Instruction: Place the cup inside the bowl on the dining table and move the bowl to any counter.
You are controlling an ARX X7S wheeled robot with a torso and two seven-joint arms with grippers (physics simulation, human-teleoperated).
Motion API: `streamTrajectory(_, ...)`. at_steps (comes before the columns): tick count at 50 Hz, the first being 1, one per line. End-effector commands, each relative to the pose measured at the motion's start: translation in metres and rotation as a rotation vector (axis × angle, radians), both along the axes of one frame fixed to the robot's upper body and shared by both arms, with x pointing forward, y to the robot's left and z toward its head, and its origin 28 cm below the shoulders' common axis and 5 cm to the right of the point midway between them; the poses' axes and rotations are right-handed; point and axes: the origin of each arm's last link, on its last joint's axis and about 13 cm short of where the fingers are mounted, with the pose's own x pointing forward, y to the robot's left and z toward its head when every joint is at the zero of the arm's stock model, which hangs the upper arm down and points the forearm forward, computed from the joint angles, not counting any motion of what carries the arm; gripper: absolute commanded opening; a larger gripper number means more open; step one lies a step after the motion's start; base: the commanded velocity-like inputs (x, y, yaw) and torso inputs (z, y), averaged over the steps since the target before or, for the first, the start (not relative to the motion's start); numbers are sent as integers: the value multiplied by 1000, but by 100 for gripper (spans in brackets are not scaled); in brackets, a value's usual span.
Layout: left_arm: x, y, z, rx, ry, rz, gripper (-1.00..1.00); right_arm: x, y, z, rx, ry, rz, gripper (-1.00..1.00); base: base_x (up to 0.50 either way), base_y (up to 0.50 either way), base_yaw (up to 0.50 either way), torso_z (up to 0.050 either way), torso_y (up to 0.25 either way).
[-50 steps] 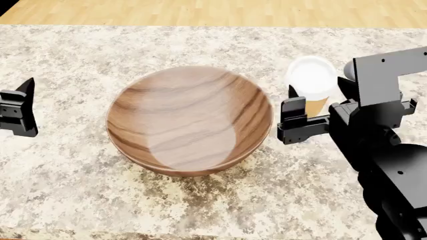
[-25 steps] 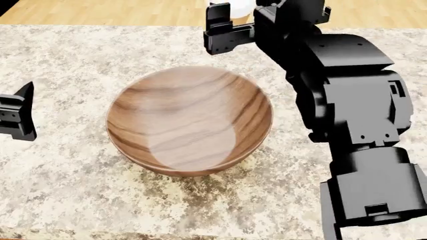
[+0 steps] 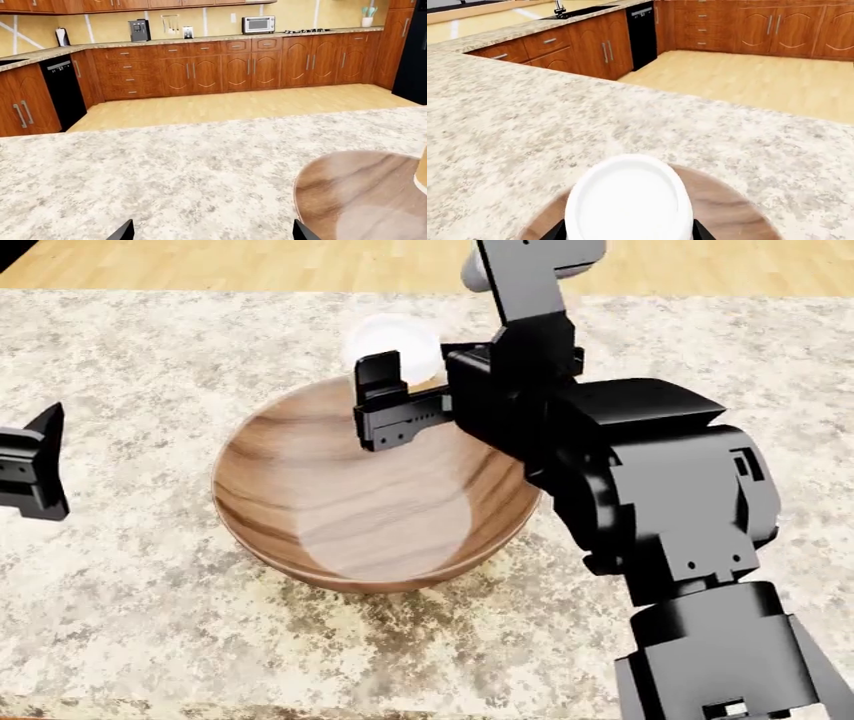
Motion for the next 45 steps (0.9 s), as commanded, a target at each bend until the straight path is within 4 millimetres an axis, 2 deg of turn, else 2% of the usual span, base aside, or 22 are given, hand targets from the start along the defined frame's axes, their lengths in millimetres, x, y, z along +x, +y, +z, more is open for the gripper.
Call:
streamTrajectory(1,1,2,2,-3,-4,1,100,-4,3,-13,-28,75,47,-100,0,0,0,0,0)
streamTrajectory(16,0,3,-1,-5,1,-1,100,-9,6,-36,-54,166,94,-100,0,0,0,0,0)
streamTrajectory(27,0,2,-1,-1,-1,-5,100,-10,5,-37,-57,161,87,-100,0,0,0,0,0)
streamTrajectory(28,0,0,-2,0,1,-6,100,-10,5,-37,-61,151,82,100,0,0,0,0,0)
streamTrajectory(38,1,-2,-3,-1,3,-11,100,-10,3,-31,-46,123,73,100,0,0,0,0,0)
streamTrajectory(45,1,-2,-2,11,1,-16,100,-15,-10,-12,30,3,-22,100,0,0,0,0,0)
